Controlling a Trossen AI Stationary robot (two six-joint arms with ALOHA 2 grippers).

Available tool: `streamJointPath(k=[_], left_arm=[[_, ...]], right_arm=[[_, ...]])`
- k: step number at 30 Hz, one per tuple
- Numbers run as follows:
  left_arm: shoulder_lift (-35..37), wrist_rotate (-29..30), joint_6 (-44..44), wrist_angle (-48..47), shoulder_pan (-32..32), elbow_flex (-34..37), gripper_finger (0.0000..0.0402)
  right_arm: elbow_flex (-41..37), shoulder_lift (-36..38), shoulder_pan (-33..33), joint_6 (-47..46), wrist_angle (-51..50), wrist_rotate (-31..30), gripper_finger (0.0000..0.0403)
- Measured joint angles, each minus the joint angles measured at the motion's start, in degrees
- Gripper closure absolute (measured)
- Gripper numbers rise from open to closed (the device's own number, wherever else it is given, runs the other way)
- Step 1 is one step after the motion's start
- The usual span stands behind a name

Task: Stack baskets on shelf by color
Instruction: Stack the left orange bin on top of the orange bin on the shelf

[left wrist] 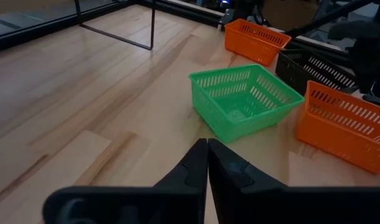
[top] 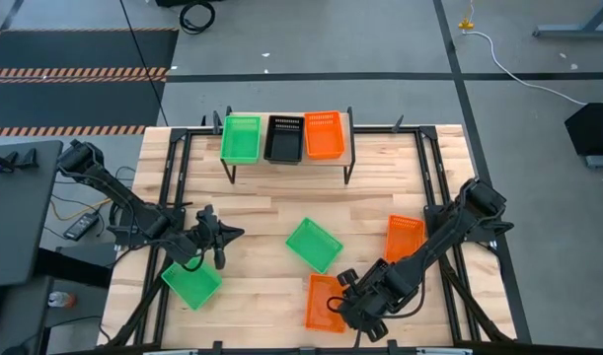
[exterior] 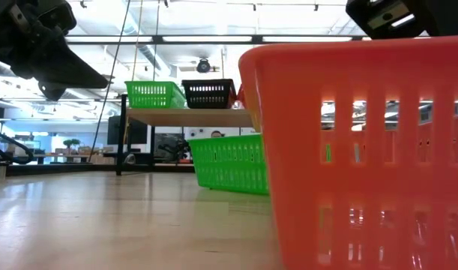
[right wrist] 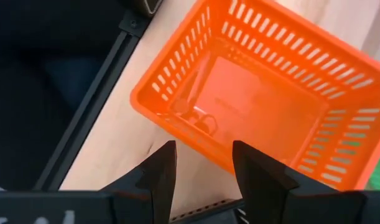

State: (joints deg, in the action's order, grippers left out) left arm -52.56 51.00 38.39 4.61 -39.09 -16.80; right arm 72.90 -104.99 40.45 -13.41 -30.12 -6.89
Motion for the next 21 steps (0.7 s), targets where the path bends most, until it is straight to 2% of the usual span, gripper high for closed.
streamJointPath(k=[13,21], left_arm=[[0.0,0.0,0.4,-0.2,0.0,0.0,0.0382],[0.0,0.0,1.0,-0.4,0.0,0.0,0.0389]], right_arm=[[-0.1,-0.1,-0.1,1.6,-0.5,-2.6,0.0239],[-0.2,-3.8,-0.1,4.0,-0.2,-2.5,0.0239]])
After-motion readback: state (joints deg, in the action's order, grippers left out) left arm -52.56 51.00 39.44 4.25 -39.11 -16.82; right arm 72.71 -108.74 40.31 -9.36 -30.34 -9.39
